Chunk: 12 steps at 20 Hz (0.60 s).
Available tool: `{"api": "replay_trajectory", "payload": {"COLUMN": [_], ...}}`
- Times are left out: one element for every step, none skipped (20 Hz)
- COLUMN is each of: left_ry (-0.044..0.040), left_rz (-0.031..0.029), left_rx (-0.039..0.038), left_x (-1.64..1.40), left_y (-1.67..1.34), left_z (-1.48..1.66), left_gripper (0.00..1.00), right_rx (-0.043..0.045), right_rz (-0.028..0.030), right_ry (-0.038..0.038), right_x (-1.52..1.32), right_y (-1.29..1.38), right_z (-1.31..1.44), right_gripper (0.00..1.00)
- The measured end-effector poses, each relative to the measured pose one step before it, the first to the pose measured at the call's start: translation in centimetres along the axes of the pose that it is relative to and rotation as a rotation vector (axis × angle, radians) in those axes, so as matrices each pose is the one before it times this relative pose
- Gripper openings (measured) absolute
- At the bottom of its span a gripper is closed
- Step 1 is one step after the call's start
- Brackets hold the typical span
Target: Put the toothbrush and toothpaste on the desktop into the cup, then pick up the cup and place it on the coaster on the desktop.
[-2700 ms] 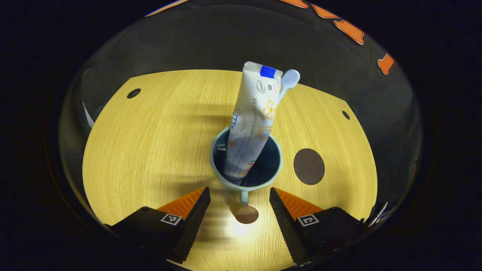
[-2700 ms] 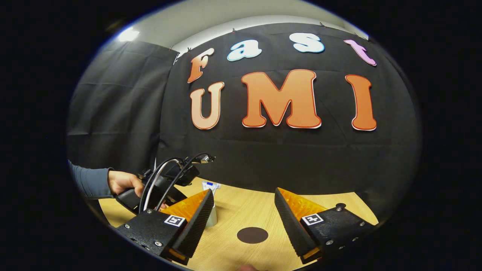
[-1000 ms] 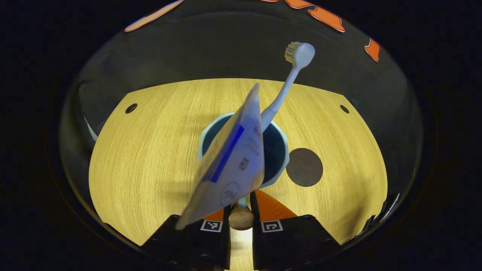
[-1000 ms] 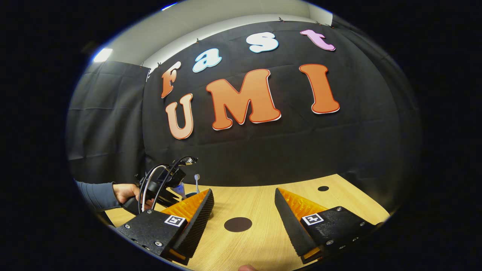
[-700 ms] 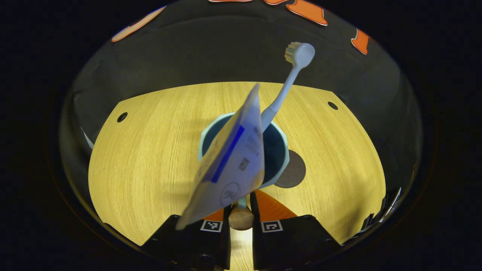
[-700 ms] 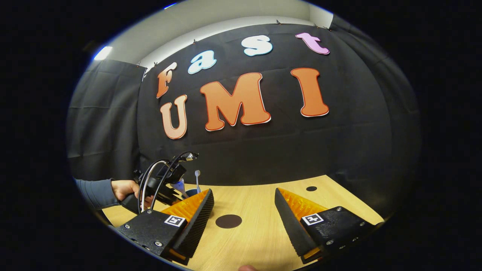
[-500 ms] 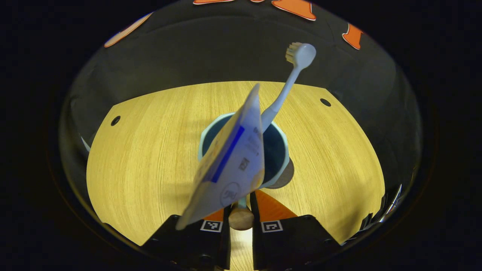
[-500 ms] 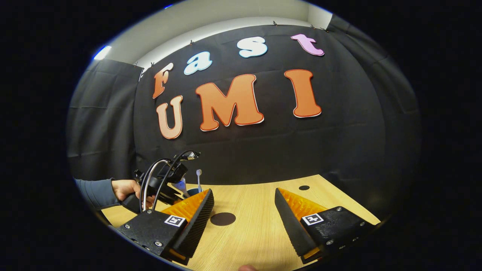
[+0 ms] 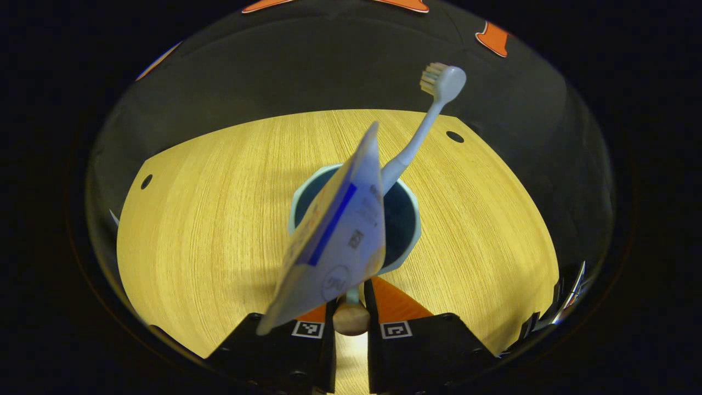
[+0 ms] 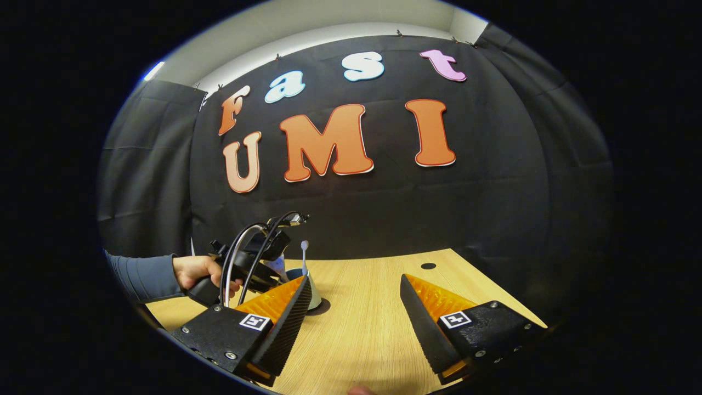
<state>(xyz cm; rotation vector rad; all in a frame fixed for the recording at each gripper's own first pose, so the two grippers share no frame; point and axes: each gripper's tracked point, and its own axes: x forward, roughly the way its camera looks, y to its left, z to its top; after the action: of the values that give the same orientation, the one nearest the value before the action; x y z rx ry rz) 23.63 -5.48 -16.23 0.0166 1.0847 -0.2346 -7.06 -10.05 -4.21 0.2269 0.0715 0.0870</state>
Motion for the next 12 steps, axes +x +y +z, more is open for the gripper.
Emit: {"api": "replay_trajectory", "payload": {"left_ry": [0.01328, 0.00802, 0.00048, 0.00424, 0.00568, -0.00974, -0.01406, -0.01904, -0.03433, -0.02468, -0.01936, -0.02615], "left_rz": [0.00042, -0.00189, 0.00866, 0.00443, -0.00080, -0.01316, -0.00744, -0.00132, 0.00225, 0.00016, 0.00179, -0.00309], "left_rx": [-0.00394, -0.00772, -0.00060, -0.00330, 0.00561, 0.01004, 0.00585, 0.00486, 0.00007, -0.00128, 0.00171, 0.00198], "left_x": [1.293, 1.051, 0.126, 0.733, -0.438, 0.137, -0.223, -0.388, -0.433, -0.109, -0.169, -0.716], "left_y": [-0.104, -0.139, 0.229, 0.007, -0.156, -0.268, -0.015, 0.246, 0.501, 0.243, 0.277, 0.064], "left_z": [-0.215, 0.540, 0.607, 0.853, 0.945, 0.648, 0.957, 1.276, 1.596, 1.497, 1.408, -0.222], "left_gripper": [0.23, 0.23, 0.23, 0.23, 0.23, 0.27, 0.29, 0.39, 0.43, 0.59, 0.65, 0.76], "right_rx": [-0.00571, -0.00534, -0.00341, -0.00079, 0.00166, 0.00293, 0.00109, -0.00234, -0.00510, -0.00876, -0.00902, -0.00798], "right_rz": [-0.00238, -0.00281, -0.00251, -0.00031, -0.00160, 0.00141, 0.00325, 0.00161, 0.00008, -0.00399, -0.00439, -0.00078], "right_ry": [0.00606, 0.00352, 0.00444, 0.00591, 0.00688, 0.00442, 0.00112, 0.00210, 0.00630, 0.00921, 0.00502, 0.00313], "right_x": [-0.198, -0.046, -0.045, 0.078, 0.052, 0.103, 0.143, 0.265, 0.272, 0.320, 0.178, 0.248], "right_y": [-0.042, -0.064, -0.083, 0.027, 0.082, 0.148, 0.271, 0.279, 0.291, 0.250, 0.248, 0.454], "right_z": [-0.226, -0.174, -0.176, -0.177, -0.174, -0.109, 0.058, -0.034, -0.162, -0.222, -0.020, 0.015], "right_gripper": [0.97, 0.97, 0.97, 0.97, 0.97, 0.97, 0.97, 0.97, 0.97, 0.97, 0.97, 0.97]}}
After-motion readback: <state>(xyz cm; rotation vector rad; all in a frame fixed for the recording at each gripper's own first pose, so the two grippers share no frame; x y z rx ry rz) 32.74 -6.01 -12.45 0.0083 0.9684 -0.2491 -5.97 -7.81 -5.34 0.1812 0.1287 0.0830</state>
